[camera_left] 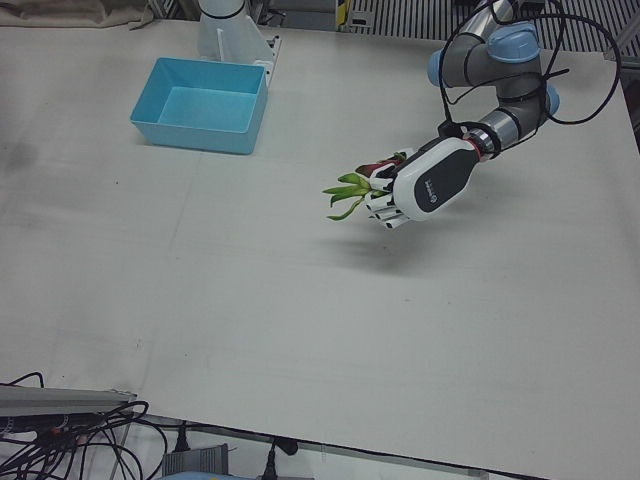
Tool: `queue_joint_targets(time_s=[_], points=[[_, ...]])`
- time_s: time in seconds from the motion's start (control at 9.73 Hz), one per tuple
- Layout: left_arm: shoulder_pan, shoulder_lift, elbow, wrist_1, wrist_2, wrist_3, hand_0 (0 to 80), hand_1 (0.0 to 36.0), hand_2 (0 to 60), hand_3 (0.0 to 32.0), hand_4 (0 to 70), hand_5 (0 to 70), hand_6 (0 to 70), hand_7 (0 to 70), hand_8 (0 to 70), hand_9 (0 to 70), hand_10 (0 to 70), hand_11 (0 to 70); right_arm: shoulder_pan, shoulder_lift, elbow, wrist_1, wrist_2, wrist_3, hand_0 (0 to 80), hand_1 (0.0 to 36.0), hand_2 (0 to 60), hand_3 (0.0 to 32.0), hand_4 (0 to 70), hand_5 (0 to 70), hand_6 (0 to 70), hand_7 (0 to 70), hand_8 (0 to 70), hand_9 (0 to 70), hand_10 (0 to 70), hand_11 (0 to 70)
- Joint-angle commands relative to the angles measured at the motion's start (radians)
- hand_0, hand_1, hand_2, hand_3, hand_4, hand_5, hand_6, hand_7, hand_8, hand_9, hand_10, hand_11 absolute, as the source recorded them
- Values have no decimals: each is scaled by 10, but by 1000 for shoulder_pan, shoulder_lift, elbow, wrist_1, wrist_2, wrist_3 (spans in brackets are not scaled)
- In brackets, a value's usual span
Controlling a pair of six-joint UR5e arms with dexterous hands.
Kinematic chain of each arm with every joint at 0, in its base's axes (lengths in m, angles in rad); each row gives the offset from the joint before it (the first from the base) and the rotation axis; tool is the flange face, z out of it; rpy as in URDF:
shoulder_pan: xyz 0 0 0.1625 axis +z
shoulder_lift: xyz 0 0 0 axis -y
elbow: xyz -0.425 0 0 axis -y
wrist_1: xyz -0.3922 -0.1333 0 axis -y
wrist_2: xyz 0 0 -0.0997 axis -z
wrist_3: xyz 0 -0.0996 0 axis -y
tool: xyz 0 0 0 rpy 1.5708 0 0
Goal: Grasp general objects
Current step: 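Lift the dragon fruit with the left hand toward the blue tray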
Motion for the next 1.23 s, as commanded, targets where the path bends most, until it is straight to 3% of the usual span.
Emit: queue_joint_targets(time_s=[0.0, 0.31, 0.51, 0.62, 0.82, 1.03, 1.13], points=[[1, 70, -5, -174, 7, -255, 800, 360, 600, 0, 700, 700, 700, 700, 669, 694, 700, 700, 0, 0, 0, -1, 0, 0, 0, 0, 0, 0, 0, 0, 0, 0, 0, 0, 0, 0], [1, 110, -23, -285, 42, -429, 800, 360, 600, 0, 700, 700, 700, 700, 687, 700, 700, 700, 0, 0, 1, 0, 0, 0, 0, 0, 0, 0, 0, 0, 0, 0, 0, 0, 0, 0], [42, 202, -99, -314, 52, -432, 800, 360, 600, 0, 700, 700, 700, 700, 700, 700, 700, 700, 0, 0, 2, -1, 0, 0, 0, 0, 0, 0, 0, 0, 0, 0, 0, 0, 0, 0], [117, 204, -118, -308, 52, -432, 800, 360, 600, 0, 700, 700, 700, 700, 700, 700, 700, 700, 0, 0, 2, -1, 0, 0, 0, 0, 0, 0, 0, 0, 0, 0, 0, 0, 0, 0], [180, 207, -190, -278, 52, -434, 800, 360, 600, 0, 700, 700, 700, 700, 700, 700, 700, 700, 0, 0, 2, -1, 0, 0, 0, 0, 0, 0, 0, 0, 0, 0, 0, 0, 0, 0], [264, 184, -192, -270, 52, -434, 800, 360, 600, 0, 700, 700, 700, 700, 700, 700, 700, 700, 0, 0, 2, -1, 0, 0, 0, 0, 0, 0, 0, 0, 0, 0, 0, 0, 0, 0], [286, 115, -186, -235, 52, -434, 800, 360, 600, 0, 700, 700, 700, 700, 700, 700, 700, 700, 0, 0, 2, -1, 0, 0, 0, 0, 0, 0, 0, 0, 0, 0, 0, 0, 0, 0]])
